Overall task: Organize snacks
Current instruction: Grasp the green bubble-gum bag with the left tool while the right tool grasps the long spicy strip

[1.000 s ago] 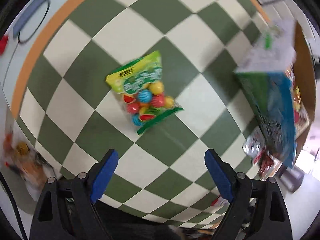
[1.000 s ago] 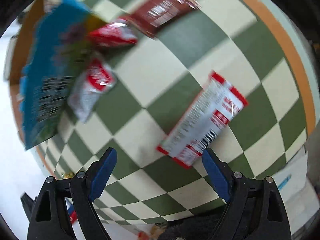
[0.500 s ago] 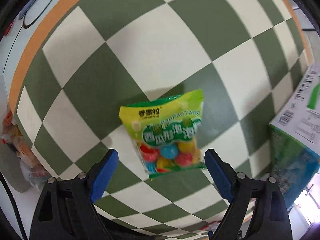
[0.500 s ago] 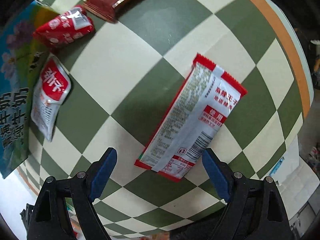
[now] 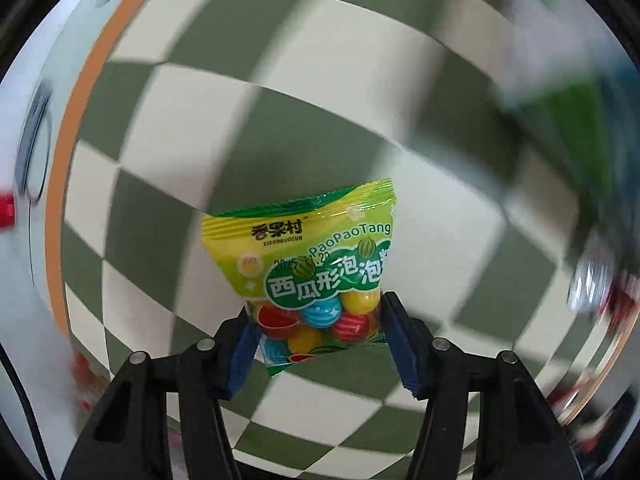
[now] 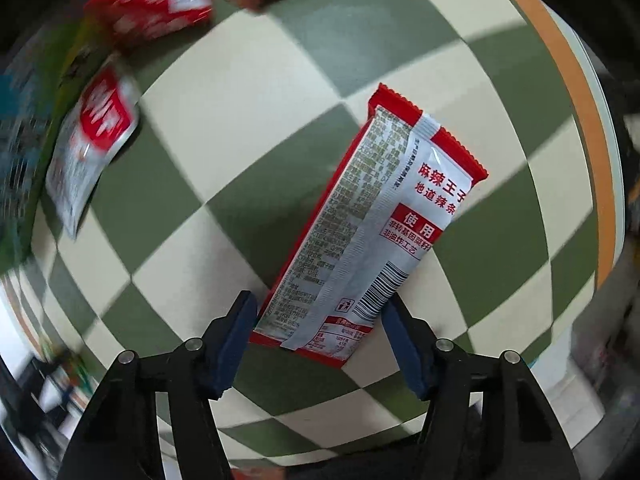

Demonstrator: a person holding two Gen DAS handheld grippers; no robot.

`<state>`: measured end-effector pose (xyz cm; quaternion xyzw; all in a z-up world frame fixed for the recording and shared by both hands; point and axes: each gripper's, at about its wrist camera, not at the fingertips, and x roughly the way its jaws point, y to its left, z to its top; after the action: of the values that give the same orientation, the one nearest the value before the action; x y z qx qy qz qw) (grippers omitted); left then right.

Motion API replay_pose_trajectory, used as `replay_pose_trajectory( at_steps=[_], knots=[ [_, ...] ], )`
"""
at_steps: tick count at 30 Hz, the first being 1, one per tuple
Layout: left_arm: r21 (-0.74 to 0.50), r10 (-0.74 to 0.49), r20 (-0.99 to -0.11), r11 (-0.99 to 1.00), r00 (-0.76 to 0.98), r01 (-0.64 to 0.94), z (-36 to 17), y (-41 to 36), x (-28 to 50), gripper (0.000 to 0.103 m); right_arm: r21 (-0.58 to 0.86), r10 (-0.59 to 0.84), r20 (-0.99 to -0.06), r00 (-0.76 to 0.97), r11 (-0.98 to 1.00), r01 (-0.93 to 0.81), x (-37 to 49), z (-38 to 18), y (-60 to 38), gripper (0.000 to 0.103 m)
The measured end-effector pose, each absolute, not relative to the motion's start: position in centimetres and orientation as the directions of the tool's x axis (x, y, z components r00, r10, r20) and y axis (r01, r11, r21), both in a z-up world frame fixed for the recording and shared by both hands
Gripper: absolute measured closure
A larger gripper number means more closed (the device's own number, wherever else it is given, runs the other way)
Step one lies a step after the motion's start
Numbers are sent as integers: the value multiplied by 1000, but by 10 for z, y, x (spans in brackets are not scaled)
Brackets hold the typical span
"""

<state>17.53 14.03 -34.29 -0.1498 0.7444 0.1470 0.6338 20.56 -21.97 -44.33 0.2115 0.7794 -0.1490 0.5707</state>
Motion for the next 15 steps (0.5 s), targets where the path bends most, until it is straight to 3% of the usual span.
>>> replay_pose_trajectory(
  at_steps=[6,10,15],
  knots=[
    [39,15,-986,989,-167,-141,-345,48,150,47,66,124,-955,-271,974,215,208,-437,-191,37],
    [55,46,-988,997,-150,-60,-346,16,141,47,108,171,-946,-274,967,230,208,-436,-196,36],
    [39,25,-984,996,-175,-81,-352,22,136,46,131,223,-940,-258,936,328,212,-432,-219,32]
  ],
)
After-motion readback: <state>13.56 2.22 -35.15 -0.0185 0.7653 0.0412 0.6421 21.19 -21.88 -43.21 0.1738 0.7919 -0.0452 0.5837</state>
